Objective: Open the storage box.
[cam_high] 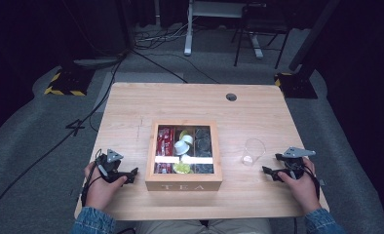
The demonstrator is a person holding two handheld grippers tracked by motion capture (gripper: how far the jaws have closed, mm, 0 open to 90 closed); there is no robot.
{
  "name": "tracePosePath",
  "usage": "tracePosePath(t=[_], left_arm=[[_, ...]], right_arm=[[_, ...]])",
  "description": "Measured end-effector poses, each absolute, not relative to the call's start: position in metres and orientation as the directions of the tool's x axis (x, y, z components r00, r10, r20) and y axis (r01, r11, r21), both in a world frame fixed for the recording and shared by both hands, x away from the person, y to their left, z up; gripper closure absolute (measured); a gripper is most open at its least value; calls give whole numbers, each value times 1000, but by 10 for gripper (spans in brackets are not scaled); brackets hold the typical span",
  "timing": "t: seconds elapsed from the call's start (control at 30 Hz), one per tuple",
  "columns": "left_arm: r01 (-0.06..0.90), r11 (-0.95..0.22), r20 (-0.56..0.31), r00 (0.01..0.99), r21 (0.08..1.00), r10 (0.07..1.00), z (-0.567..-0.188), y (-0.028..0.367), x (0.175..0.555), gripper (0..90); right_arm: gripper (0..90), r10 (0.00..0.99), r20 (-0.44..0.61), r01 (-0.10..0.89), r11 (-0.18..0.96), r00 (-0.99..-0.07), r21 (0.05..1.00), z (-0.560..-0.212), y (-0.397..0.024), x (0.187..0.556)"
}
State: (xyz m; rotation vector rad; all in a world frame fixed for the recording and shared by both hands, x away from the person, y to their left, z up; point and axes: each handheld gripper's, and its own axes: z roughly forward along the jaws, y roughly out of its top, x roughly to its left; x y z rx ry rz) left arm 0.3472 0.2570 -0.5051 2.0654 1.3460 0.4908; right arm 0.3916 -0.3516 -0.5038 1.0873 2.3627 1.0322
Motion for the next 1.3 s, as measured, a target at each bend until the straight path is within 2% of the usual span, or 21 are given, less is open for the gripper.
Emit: tracePosePath(t=[0.1,0.13,0.17,0.27,0.33,0.53,0.87,1.07,1.3], left_arm=[[686,-293,-22,411,666,911,-503,259,346,117],[687,-292,-26,412,665,911,-501,259,346,117],[693,-302,-20,416,655,909,-498,261,344,215],[695,-298,-20,410,654,912,-495,262,344,195],[697,-305,-17,414,650,910,-492,264,343,233],[693,-284,-51,420,663,906,-480,268,338,242],[654,-293,-44,447,697,893,-451,269,325,251],[640,-281,-62,458,715,887,-437,261,317,256],[616,-315,-66,515,722,854,-420,244,304,261]], right_arm=[[150,762,-7,513,442,-647,736,-504,-351,391],[150,762,-7,513,442,-647,736,-504,-351,391],[150,761,-7,512,443,-648,736,-504,-352,391],[151,761,-6,512,443,-649,736,-504,-352,391],[151,761,-6,512,442,-649,737,-504,-352,391],[151,760,-5,512,442,-650,737,-504,-352,391],[151,760,-4,512,442,-650,737,-504,-352,391],[151,760,-6,511,443,-650,737,-504,-352,391],[150,758,-5,510,444,-652,737,-504,-352,391]])
